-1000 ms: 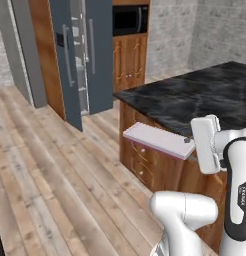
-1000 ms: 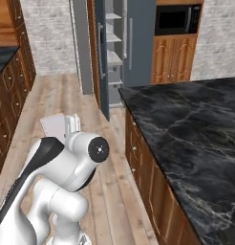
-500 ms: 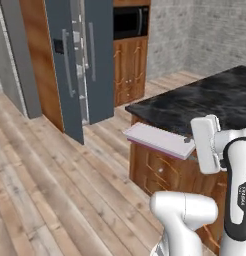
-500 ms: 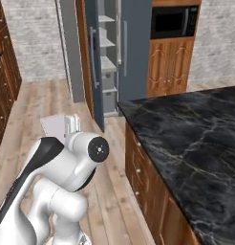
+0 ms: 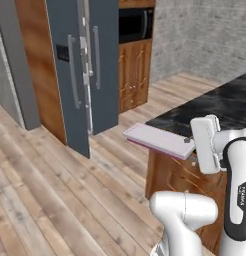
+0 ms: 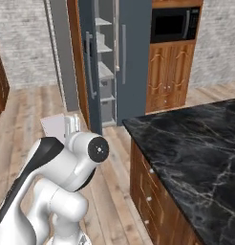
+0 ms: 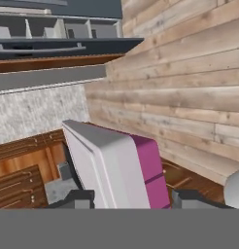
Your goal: The ice cube tray has been filled with water. Take the tray and place it in the freezer to make ice. Close the freezer door after placing the tray.
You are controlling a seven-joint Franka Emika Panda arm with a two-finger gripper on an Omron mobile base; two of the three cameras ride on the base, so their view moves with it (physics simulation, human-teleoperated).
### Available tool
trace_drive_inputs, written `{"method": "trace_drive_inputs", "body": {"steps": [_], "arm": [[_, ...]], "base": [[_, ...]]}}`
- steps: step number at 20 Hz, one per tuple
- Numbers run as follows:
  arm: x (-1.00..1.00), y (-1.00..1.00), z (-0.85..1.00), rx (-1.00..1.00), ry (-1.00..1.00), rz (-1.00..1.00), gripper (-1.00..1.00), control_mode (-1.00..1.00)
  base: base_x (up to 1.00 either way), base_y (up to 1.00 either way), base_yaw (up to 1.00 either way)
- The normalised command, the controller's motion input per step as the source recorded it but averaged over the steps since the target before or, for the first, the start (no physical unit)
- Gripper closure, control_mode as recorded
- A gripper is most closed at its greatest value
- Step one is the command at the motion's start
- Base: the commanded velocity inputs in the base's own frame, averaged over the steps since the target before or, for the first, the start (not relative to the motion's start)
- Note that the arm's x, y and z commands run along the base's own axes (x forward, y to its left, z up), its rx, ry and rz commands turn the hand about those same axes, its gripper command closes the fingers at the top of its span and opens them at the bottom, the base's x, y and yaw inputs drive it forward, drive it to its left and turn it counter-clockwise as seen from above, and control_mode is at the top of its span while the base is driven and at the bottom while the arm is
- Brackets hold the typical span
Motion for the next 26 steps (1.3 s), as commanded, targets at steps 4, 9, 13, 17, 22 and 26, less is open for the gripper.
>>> {"method": "trace_drive_inputs", "body": {"steps": [4,9,13,17,22,26], "arm": [[0.0,0.0,0.0,0.0,0.0,0.0,1.0,1.0],[0.0,0.0,0.0,0.0,0.0,0.0,1.0,1.0],[0.0,0.0,0.0,0.0,0.0,0.0,1.0,1.0],[0.0,0.0,0.0,0.0,0.0,0.0,1.0,1.0],[0.0,0.0,0.0,0.0,0.0,0.0,1.0,1.0],[0.0,0.0,0.0,0.0,0.0,0.0,1.0,1.0]], "base": [[0.65,0.34,-0.15],[0.53,0.2,-0.16],[0.32,0.03,-0.18],[0.25,0.04,-0.19],[0.29,0.14,-0.22],[0.36,0.26,-0.26]]}}
